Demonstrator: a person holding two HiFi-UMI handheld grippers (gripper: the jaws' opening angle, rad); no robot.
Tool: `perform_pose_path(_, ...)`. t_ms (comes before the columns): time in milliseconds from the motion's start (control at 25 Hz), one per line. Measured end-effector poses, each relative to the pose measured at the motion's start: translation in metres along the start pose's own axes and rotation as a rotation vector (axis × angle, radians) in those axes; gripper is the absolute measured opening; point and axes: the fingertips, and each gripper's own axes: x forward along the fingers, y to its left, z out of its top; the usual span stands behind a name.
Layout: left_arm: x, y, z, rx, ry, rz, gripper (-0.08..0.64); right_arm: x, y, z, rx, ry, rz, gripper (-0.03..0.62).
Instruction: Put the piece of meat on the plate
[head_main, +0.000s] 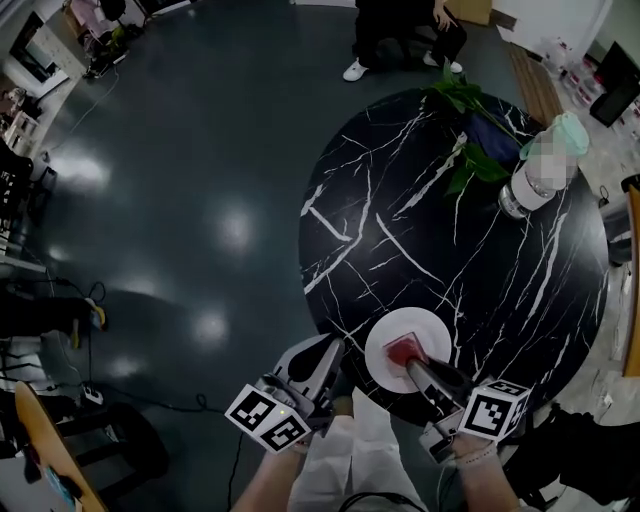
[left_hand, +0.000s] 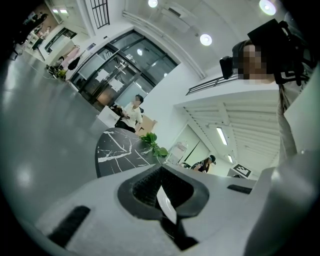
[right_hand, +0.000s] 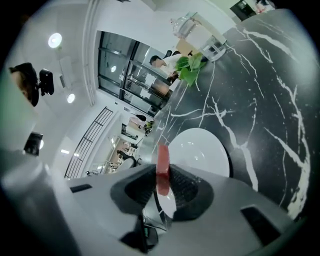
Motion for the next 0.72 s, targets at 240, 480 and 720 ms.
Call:
perform_pose_path(240,-0.016,0.005,-0.009,-0.037,0.002,0.028,0.008,0.004,-0.003,-0.005,-0.085,0.063,-0.066,0.078)
perform_pose_path(480,-0.021,0.004,-0.006,-0.046,-0.010,0.029,0.008,0.004,-0.001,-0.001,-0.365,0.105,-0.190,0.081)
perform_pose_path(720,-0.024,-0.001,-0.002,-0.046,-0.022,0.014,0.008,0.000,0.000,0.004,-0.640,0.096,-0.313,0.109)
